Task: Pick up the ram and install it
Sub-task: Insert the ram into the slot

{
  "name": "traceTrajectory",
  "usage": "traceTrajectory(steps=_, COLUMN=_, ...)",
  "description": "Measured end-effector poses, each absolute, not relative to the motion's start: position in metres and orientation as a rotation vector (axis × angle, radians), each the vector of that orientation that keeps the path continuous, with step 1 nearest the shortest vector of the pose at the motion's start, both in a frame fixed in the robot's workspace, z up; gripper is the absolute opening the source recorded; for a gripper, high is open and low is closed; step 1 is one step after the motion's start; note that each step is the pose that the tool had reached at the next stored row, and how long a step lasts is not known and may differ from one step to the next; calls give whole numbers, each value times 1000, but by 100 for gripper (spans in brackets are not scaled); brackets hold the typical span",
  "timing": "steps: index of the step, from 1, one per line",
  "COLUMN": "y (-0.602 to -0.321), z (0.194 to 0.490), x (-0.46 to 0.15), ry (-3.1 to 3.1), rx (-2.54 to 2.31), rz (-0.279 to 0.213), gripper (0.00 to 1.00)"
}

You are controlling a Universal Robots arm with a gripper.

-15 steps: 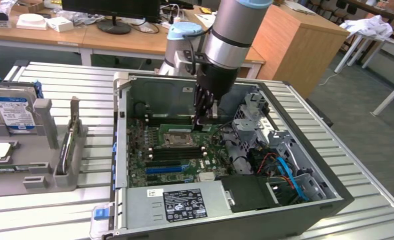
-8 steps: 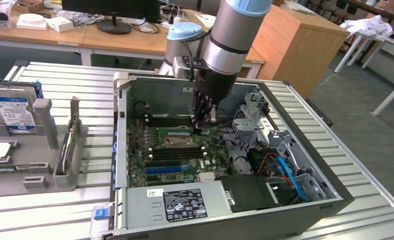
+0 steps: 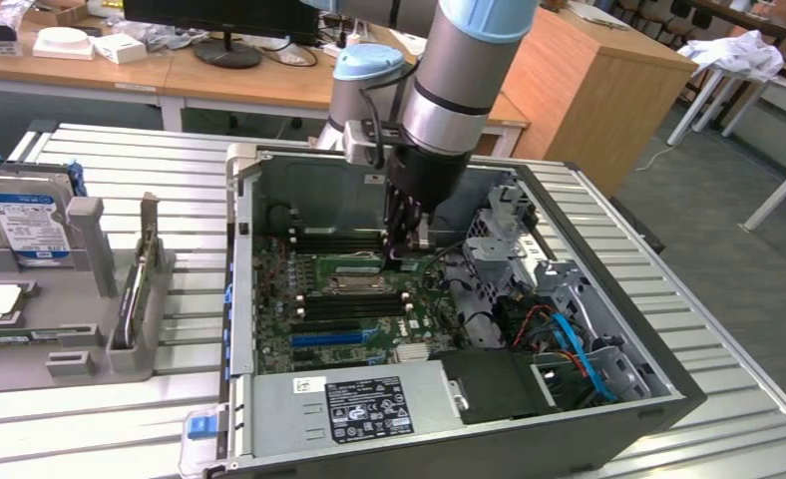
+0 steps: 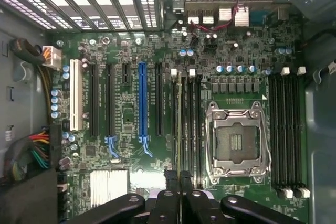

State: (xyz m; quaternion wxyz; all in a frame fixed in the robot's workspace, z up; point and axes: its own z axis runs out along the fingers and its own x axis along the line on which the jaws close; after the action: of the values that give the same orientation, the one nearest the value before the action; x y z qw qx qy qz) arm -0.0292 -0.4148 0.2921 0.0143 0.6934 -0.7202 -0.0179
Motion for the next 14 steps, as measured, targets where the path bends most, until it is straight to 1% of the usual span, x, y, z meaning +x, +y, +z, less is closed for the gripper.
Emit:
traceTrajectory(steps=4, y=-413, z=292, x=-29, ry=-2243, rx=2159, rz=-55, gripper=12)
traceTrajectory(steps=6, y=-408, z=289, x=-30, ry=-2244, rx=2160, rz=-51, gripper=12)
traceTrajectory(steps=10, y=-407, z=283, x=-31, ry=-2239, rx=2158, rz=-41, gripper=12)
traceTrajectory(steps=12, y=-407, z=281, x=-31, ry=-2232, rx=2158, rz=-32, gripper=12)
traceTrajectory(steps=14, y=-407, z=281, x=-32, ry=-2220, rx=2153, rz=-13, gripper=12)
